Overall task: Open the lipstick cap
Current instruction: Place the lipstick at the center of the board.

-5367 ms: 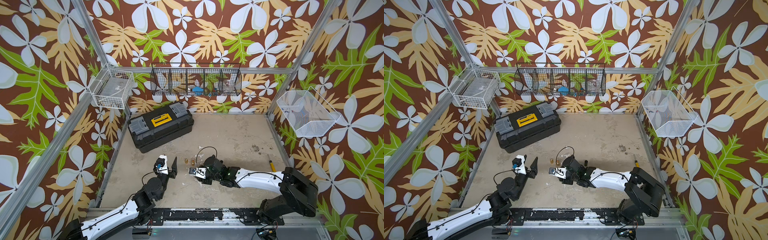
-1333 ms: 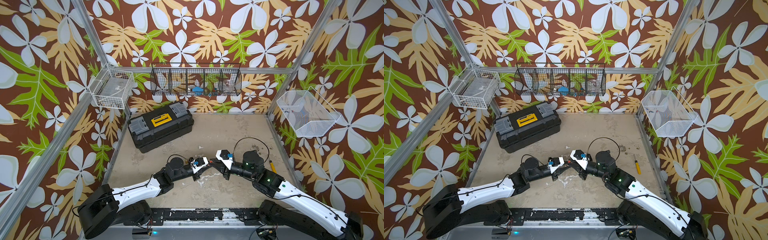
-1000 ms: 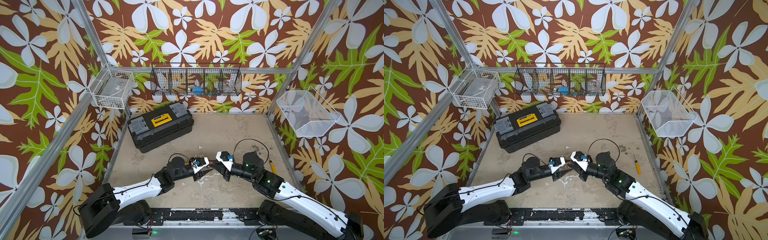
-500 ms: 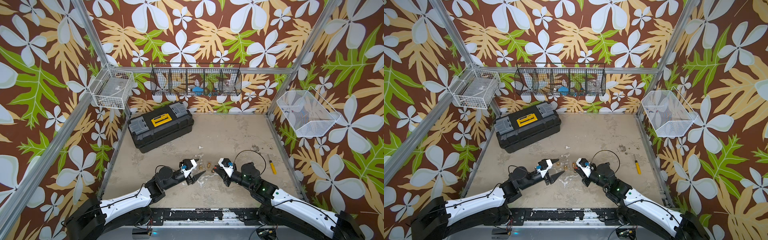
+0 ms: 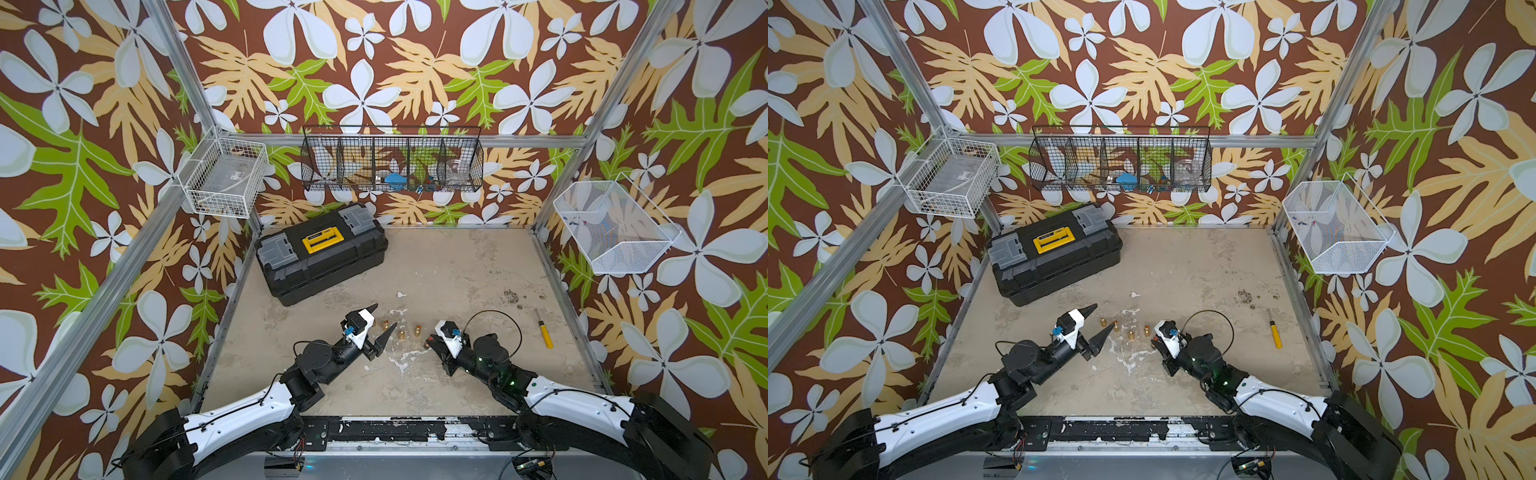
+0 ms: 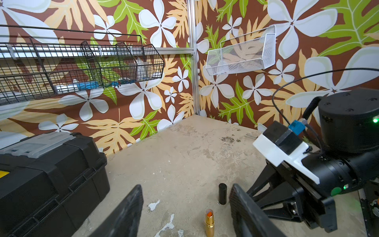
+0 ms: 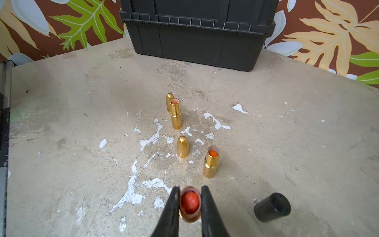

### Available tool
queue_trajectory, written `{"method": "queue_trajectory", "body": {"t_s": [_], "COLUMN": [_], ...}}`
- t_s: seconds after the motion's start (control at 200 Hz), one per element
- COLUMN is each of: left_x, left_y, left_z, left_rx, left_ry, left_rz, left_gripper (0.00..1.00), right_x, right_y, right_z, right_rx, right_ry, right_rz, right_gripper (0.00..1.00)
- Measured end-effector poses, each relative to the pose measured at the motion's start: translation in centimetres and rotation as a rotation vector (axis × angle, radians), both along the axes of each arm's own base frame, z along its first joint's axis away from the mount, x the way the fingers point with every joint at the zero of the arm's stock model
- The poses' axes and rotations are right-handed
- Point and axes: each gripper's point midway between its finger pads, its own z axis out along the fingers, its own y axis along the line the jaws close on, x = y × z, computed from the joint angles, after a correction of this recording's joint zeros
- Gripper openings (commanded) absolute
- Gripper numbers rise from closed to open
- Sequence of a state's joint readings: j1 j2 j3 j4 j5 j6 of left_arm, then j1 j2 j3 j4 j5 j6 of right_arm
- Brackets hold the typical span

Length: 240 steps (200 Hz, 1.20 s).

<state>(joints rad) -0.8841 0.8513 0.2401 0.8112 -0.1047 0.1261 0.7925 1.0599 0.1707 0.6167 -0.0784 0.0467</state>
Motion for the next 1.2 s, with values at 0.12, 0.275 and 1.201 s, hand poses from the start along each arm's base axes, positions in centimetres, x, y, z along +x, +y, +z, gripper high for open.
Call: {"method": "queue_trajectory", "body": {"t_s": [0.12, 0.275, 1.201], "left_x": [0.2, 0.4, 0.5], "left_y": [0.3, 0.8, 1.4], "left_z": [0.0, 0.2, 0.2], "left_rx": [-0.003, -0.009, -0.014], "left_ry": [0.0, -0.006, -0.008], "left_rz": [0.019, 0.046, 0.074], "left_gripper": [0.69, 0.69, 0.69], "right_x": [0.3, 0.6, 1.2], "right_y": [0.3, 1.3, 0.3], "right_z": [-1.3, -1.8, -3.5], "right_rx": [-0.036, -0.066, -0.116], "right_ry": [0.01, 0.003, 0.009], "right_rz": [-0.01, 0.004, -0.061], "right_gripper": [0.18, 0.18, 0.28]}}
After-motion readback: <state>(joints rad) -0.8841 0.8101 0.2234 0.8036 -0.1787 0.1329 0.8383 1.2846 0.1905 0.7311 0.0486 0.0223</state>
